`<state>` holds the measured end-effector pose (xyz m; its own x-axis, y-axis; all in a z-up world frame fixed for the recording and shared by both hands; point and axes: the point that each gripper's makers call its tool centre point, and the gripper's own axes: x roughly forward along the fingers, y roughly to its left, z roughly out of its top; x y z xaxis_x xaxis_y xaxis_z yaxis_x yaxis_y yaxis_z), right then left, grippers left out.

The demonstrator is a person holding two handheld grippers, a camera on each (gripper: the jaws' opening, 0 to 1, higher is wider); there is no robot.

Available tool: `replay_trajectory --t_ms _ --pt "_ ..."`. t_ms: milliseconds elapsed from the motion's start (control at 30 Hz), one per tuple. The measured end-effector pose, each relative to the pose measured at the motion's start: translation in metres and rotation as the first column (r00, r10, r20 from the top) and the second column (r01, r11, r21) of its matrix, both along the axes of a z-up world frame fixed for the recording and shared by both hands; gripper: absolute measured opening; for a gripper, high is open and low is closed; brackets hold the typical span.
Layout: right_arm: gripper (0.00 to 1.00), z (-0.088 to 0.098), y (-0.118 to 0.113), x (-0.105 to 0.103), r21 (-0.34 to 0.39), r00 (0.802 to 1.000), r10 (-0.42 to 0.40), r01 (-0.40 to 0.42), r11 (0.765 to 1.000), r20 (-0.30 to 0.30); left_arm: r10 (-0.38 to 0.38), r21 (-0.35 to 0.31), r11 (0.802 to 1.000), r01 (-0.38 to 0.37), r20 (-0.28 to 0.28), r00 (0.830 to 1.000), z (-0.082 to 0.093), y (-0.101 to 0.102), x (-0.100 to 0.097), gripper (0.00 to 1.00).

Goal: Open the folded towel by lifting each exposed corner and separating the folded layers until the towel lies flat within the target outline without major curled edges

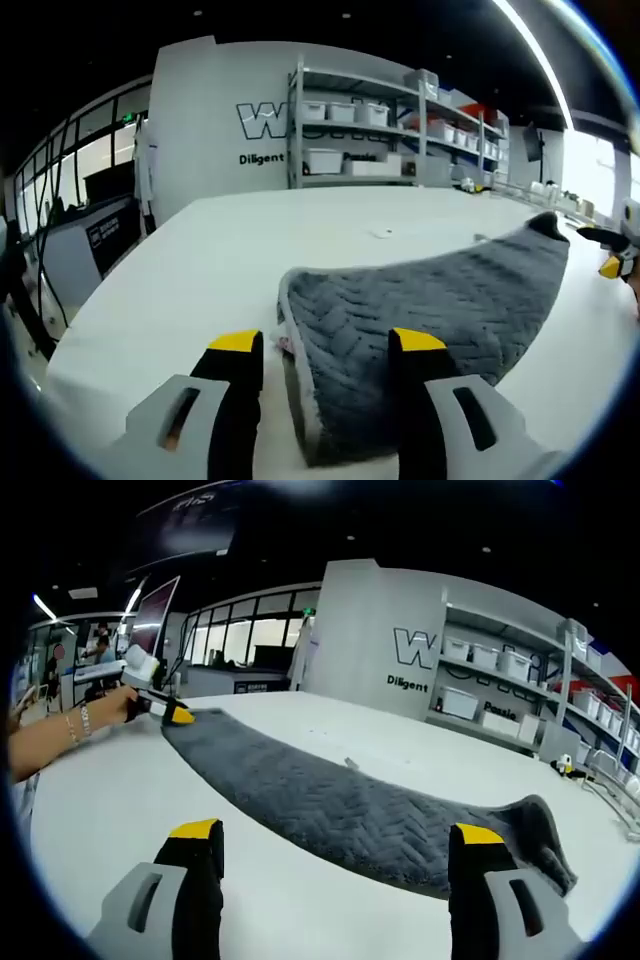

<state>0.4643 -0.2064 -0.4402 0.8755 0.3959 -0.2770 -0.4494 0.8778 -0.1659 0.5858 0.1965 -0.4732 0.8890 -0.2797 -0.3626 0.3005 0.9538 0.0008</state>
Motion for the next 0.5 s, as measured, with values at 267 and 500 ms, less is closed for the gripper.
replay_trajectory --t_ms 267,500 --pt "0.94 -0.007 0.006 -0.003 -0.022 1.0 0.023 -0.024 0.999 -0.019 -0.004 0.018 1.0 0.003 0.056 0.998 0.006 -0.005 -0.001 0.13" --pt "0.94 -0.008 0.005 -0.002 -0.026 1.0 0.022 -0.022 0.999 -0.023 -0.057 0.065 0.997 0.05 0.108 0.992 0.02 -0.02 -0.007 0.02"
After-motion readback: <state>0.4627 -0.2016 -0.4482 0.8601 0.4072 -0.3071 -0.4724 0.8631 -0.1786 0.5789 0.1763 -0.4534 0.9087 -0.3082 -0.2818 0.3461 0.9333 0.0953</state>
